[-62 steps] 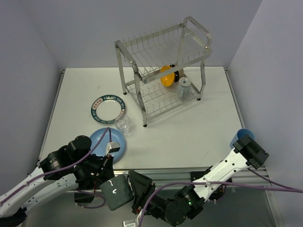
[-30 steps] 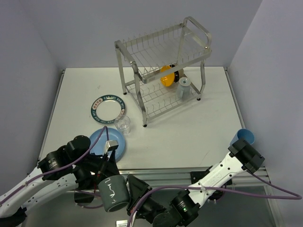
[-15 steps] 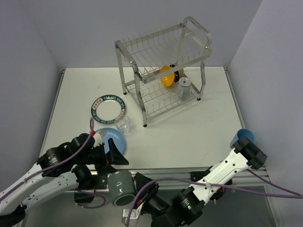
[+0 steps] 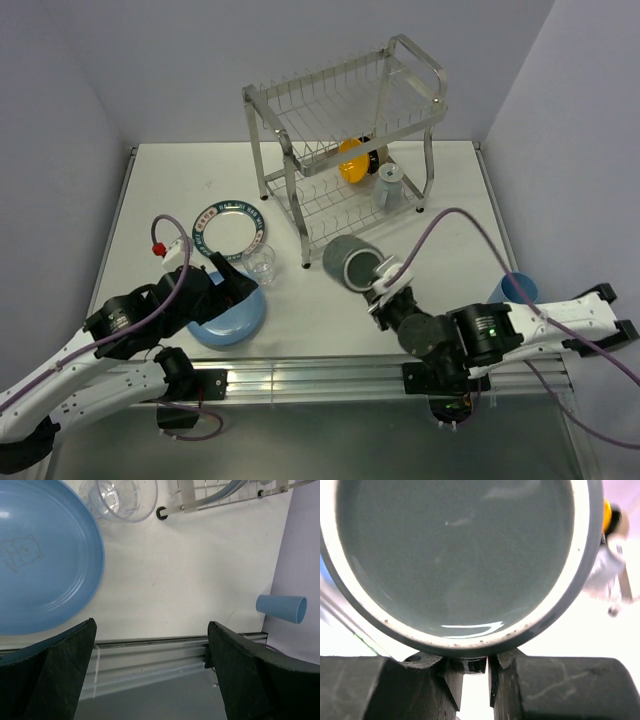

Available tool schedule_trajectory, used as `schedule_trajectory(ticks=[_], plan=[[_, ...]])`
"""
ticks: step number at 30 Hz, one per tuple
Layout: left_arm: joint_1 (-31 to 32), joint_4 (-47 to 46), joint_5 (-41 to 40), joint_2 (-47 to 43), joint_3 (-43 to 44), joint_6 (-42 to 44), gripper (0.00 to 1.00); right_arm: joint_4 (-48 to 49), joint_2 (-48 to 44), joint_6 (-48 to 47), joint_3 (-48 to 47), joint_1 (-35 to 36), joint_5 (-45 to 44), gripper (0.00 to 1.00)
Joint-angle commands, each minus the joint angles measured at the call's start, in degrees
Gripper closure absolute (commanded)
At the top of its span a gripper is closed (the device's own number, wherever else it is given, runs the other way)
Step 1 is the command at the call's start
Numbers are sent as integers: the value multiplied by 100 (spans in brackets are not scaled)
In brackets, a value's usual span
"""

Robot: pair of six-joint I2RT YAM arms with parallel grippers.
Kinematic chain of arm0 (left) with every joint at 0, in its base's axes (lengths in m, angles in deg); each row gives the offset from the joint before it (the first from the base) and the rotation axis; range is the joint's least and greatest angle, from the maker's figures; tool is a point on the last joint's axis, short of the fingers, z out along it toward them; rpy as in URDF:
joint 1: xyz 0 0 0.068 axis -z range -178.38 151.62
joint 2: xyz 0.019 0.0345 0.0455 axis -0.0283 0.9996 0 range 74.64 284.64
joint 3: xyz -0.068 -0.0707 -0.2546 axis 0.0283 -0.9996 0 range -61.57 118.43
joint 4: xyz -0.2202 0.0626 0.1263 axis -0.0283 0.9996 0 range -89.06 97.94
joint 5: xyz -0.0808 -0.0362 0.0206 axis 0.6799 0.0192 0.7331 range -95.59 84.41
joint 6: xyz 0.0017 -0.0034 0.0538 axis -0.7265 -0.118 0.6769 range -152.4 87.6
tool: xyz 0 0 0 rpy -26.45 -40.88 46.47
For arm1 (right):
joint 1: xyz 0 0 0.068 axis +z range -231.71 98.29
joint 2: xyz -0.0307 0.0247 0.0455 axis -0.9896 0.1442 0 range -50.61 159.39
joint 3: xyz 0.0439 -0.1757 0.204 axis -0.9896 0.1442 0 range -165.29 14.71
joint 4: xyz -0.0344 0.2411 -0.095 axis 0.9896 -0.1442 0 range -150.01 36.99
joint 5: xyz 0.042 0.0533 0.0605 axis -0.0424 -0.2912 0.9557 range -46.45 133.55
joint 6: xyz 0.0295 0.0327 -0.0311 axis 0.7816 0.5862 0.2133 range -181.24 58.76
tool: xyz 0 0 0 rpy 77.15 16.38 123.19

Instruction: Load the mixed dishes into the dish rack

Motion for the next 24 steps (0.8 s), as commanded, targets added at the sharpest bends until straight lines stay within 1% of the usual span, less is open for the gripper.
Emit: schedule_trajectory(ticks=[1,3,4,6,7,9,10,13,14,15,16,17,18,19,21,22,24], plan=[[-14,-327,-506,-156,-18,217,1,-3,-473,968,90,-828,811,100],[-14,-511,-401,-349,-159,191,1,-3,-526,1091,90,-1294,1138,100],[-14,-652,-375,-402,-273,173,1,23,-535,1118,108,-1705,1279,100],[-14,-740,-296,-508,-362,147,1,164,-439,1127,178,-2190,1893,100],[-14,-776,-278,-525,-405,147,1,260,-403,1144,230,-2680,2122,100],[-14,-706,-304,-499,-406,164,2,435,-263,1153,301,-3175,2754,100],[-14,-584,-348,-473,-362,147,2,575,-210,1171,353,-3664,2966,100],[-14,-451,-418,-385,-274,147,2,918,18,1250,433,-4466,3835,100],[-14,-390,-436,-367,-248,147,2,1041,115,1311,468,-4991,4099,100],[-14,-372,-462,-376,-222,156,2,1173,176,1346,503,-5266,4641,100],[-14,-346,-532,-376,-178,173,2,1436,238,1382,547,-5530,4916,100],[-14,-276,-585,-385,-143,165,2,1586,378,1434,573,-5985,5189,100],[-14,-223,-646,-385,-64,156,2,1718,475,1487,574,-6190,5626,100],[-14,-170,-690,-393,-28,164,2,1937,589,1540,556,-6357,5831,100],[-14,-117,-770,-411,59,191,2,2210,932,1654,521,-6682,6130,100],[-14,-108,-770,-437,77,208,2,2403,1037,1698,451,-6736,6323,100],[-14,-99,-779,-464,112,226,2,2571,1406,1760,328,-6807,6430,100]])
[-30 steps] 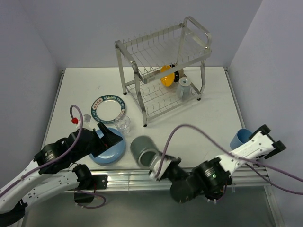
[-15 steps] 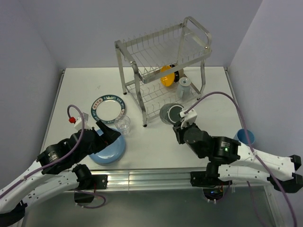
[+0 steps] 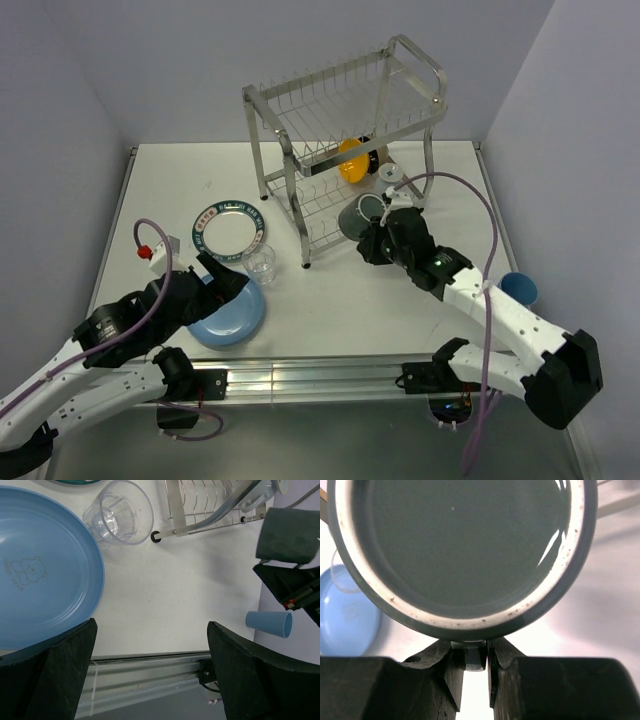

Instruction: Load the mixed dishes into the dish rack

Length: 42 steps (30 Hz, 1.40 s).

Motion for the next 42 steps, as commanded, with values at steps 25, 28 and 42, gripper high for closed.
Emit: schedule_trajectory(ticks=[25,28,42], plan=[[-10,326,-291,-343,283,323,2,2550,3601,582,-2096,-644,1059,100],[-10,361,-309,-343,353,358,2,2603,3952,538,-2386,-644,1042,100],[-10,309,-362,-527,231,437,1,2604,4691,-218,-3317,-635,49,100]])
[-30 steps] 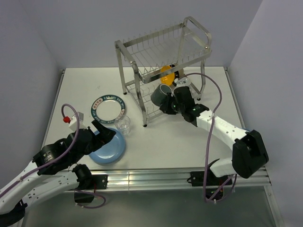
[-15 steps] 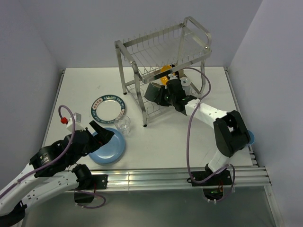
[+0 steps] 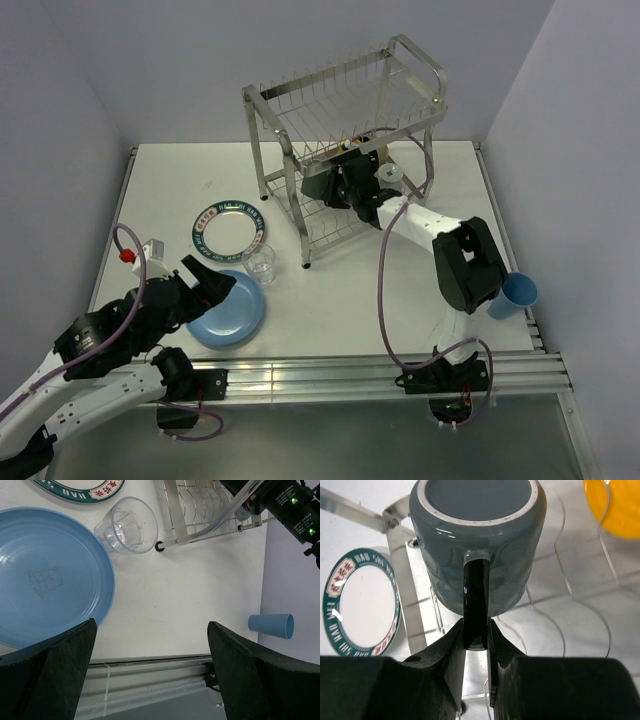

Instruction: Load the mixed dishes into the dish rack

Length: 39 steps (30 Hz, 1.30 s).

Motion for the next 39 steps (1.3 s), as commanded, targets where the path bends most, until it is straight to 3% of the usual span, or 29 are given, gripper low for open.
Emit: schedule_trajectory(ticks=[1,10,19,22,24,27,30,33,34,36,38,39], plan=[[-10,-155,-71,-73,-25,118,1,475,198,-493,-649,-23,-569,100],[-10,-550,219,32,-140,136,2,-273,901,-1311,-1538,47,-1185,100],[-10,-779,395,243,-175,145,1,-1222,1665,-1505,-2249,73,-1721,100],[-10,-761,404,200,-210,74,1,-1231,1728,-1470,-2232,82,-1581,100],[-10,-709,369,156,-271,-39,1,-1214,1746,-1444,-2171,73,-1441,90],[-10,-612,272,208,-324,-242,1,-1231,1746,-1365,-2092,82,-1396,93],[-10,-542,132,444,-307,-382,1,-1179,1693,-1330,-1943,82,-1361,84],[-10,-471,-9,988,-123,-418,1,-1056,1518,-1259,-1697,82,-1335,69],[-10,-445,-18,1147,-61,-435,1,-1012,1465,-1242,-1626,82,-1317,59],[-10,-506,-9,1585,150,-296,1,-933,1316,-1215,-1424,82,-1273,54],[-10,-629,-71,1868,299,-225,1,-915,1219,-1189,-1267,82,-1256,42],[-10,-708,-106,2139,352,-16,1,-871,1114,-1163,-1213,82,-1238,30]])
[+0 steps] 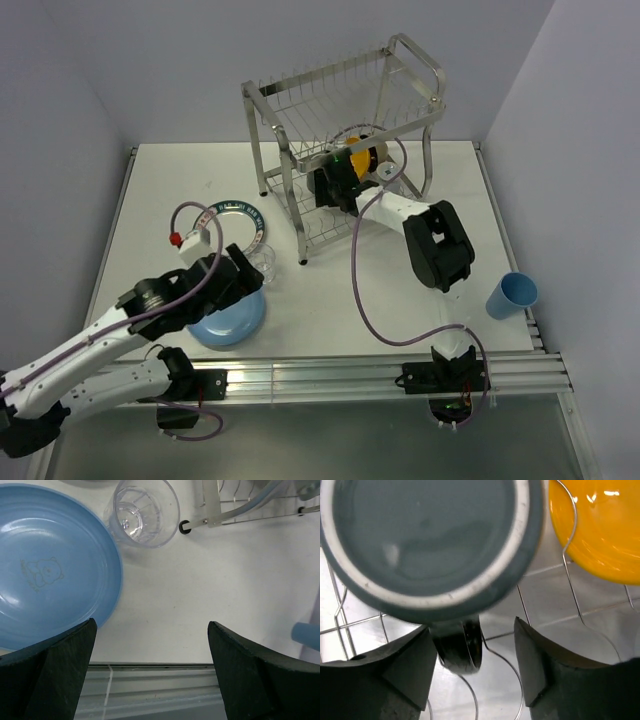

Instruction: Load the mixed dishes into the dish rack

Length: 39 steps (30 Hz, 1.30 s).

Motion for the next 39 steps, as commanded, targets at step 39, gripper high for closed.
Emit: schedule_trajectory(ticks=[39], plan=[[-801,-2238,-303,3816,887,2553,32,-598,-7569,2868,5299,894,441,13]])
